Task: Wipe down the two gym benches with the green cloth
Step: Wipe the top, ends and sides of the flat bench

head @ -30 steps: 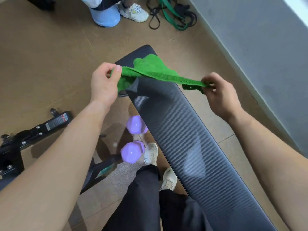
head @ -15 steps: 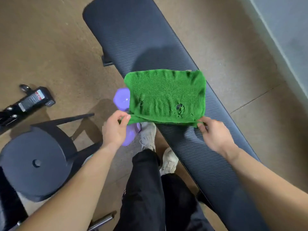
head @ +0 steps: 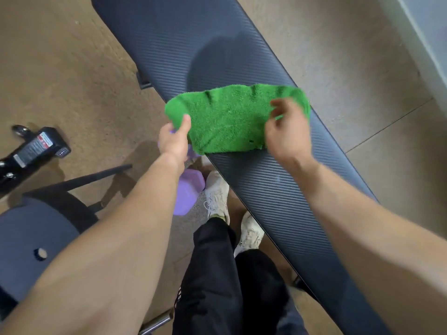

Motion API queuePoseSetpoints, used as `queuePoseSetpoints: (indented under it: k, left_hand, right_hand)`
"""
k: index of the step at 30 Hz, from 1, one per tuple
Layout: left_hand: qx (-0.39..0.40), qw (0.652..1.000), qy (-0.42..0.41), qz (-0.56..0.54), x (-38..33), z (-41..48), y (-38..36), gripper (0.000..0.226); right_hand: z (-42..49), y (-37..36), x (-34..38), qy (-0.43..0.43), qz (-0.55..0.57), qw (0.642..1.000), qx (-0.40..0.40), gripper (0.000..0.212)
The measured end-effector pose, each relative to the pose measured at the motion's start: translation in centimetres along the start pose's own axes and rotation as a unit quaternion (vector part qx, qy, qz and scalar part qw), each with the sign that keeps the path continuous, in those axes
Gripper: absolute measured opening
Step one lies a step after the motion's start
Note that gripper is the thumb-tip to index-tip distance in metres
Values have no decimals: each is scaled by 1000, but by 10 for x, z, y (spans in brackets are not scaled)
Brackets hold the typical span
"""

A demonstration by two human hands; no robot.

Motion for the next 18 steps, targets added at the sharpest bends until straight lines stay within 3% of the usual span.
queuePoseSetpoints:
  k: [3,7,9,10,12,13,14,16,18]
  left_hand:
    - [-62,996,-63,29,-11,-8,17,23]
    - [-111,980,-166,7,-58,-47,35,19]
    - [-96,963,-240,71,-80,-85,19,21]
    - [-62,958,-260,106,-83,-100,2,24]
    - [73,953,-252,149,-71,-119,-47,29]
    - [122,952,-229,163,-59,-124,-67,31]
    - [124,954,-213,169,-47,-124,-79,32]
    - [6,965,-198,172,-30,-110,-78,33]
    - [-116,964,-142,190,-16,-94,-59,48]
  right_hand:
    - [-38,-55,16,-77,203,955,202,65]
    - [-64,-80,40,-199,400,854,267,71]
    - [-64,-75,42,-223,419,834,282,64]
    - [-61,-67,37,-225,405,850,251,60]
    - [-50,-40,13,-258,356,894,86,48]
    - [-48,-22,-2,-294,328,898,-3,41]
    - [-48,-4,-18,-332,291,894,-78,36]
    - [-49,18,-44,-357,195,902,-141,36]
    - [-43,23,-52,-311,132,933,-124,42]
Point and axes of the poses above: each hand's wrist, its own z-axis towards the middle knuckle, its own y-axis out of the back of the hand, x = y × z, the point moved 6 cm from there along z, towards the middle knuckle, and after that the axes turned 3 degrees about y, right-handed, at the moved point
